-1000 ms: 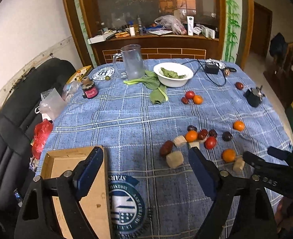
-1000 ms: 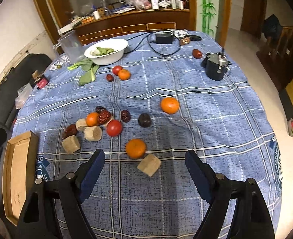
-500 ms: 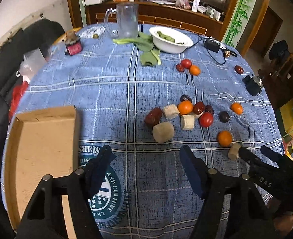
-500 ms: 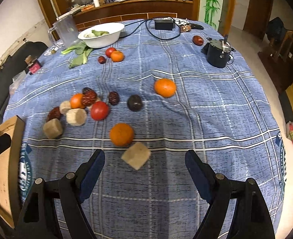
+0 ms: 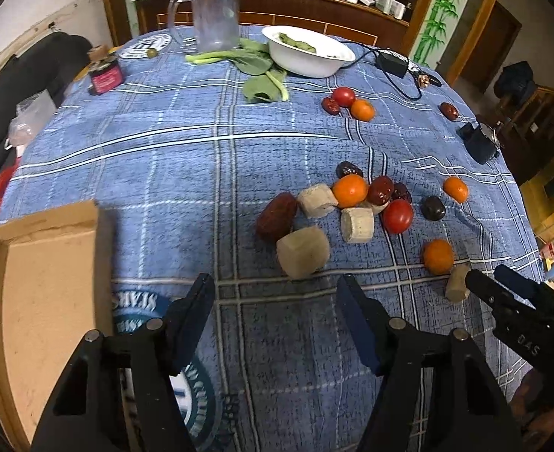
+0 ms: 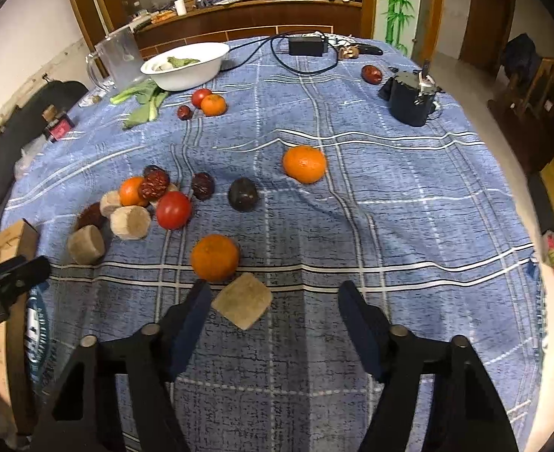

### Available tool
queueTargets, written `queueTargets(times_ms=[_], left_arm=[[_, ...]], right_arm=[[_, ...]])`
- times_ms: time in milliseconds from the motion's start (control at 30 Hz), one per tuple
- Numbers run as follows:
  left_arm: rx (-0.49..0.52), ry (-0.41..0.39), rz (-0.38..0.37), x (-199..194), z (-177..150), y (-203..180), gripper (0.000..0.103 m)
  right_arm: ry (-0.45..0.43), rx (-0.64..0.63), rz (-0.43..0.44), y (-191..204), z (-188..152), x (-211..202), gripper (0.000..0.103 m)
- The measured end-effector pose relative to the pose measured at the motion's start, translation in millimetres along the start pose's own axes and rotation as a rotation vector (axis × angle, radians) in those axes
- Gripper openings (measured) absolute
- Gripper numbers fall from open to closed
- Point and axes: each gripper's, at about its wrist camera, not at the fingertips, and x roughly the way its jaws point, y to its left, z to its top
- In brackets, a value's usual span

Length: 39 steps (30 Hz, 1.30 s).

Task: Organize fruits
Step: 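Move both tools down toward the beige cubes on the tablecloth, then close the left tool on a beige cube while the right tool grasps another beige cube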

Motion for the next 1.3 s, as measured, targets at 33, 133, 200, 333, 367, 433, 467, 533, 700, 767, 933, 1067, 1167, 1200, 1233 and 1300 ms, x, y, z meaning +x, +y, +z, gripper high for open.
queueTargets(times_ms=[33,133,200,333,367,433,467,533,700,767,933,1067,1167,1200,1233,1300], left_arm=[[0.003,0.001,-0.008,3.5,2.1,-0.6,0.067],[0.019,0.013,-0.008,17.6,8.3,-3.7,0.066],[0.035,0.018,-0.010,26.8,13.4,-6.6,0.066],[0.060,0.042,-0.038,41.8,18.3,-15.2,0.054],[0.063,0.058,-0.043,45.4,18.7,-17.7,0.049],[0.080,0.085,-0.026,54.6,18.2,-22.8,0.039],[0.088,0.081,-0.008,56.4,18.0,-23.9,0.035],[0.073,0.079,-0.027,56.4,19.2,-20.9,0.034],[0.042,0.064,-0.037,48.4,18.4,-12.8,0.034],[0.039,0.051,-0.035,42.1,18.8,-12.7,0.034],[0.010,0.010,-0.045,17.2,15.0,-4.4,0.034],[-0.025,-0.022,-0.046,-8.5,6.7,11.9,0.034],[-0.052,-0.042,-0.033,-25.3,-0.5,27.7,0.034],[-0.063,-0.049,-0.025,-31.2,-3.6,34.5,0.034],[-0.072,-0.054,-0.020,-34.8,-6.2,39.6,0.034],[-0.089,-0.061,-0.013,-40.9,-11.4,49.2,0.034]], right_arm=[[0.000,0.001,0.016,0.3,0.3,0.8,0.068],[0.010,0.000,0.050,4.4,1.2,5.6,0.068],[0.018,0.002,0.065,7.1,2.5,10.5,0.068],[0.026,-0.015,0.058,12.0,7.3,21.1,0.064],[0.029,-0.019,0.055,12.7,8.3,24.1,0.060],[0.036,-0.028,0.049,14.7,9.3,29.4,0.057],[0.034,-0.030,0.049,15.8,9.2,30.0,0.057],[0.033,-0.039,0.042,17.1,8.2,29.5,0.057],[0.037,-0.037,0.062,15.4,3.7,26.9,0.045],[0.033,-0.035,0.082,14.5,3.8,23.2,0.031],[0.037,0.007,0.121,8.2,0.7,14.2,0.023],[0.020,0.023,0.137,7.1,-1.6,1.1,0.011],[-0.004,0.036,0.115,3.2,-1.8,-2.7,0.011],[-0.002,0.041,0.111,1.0,-2.0,-2.4,0.012],[0.013,0.040,0.119,0.1,-2.5,-1.0,0.016],[0.033,0.019,0.129,3.1,-4.1,3.0,0.037]])
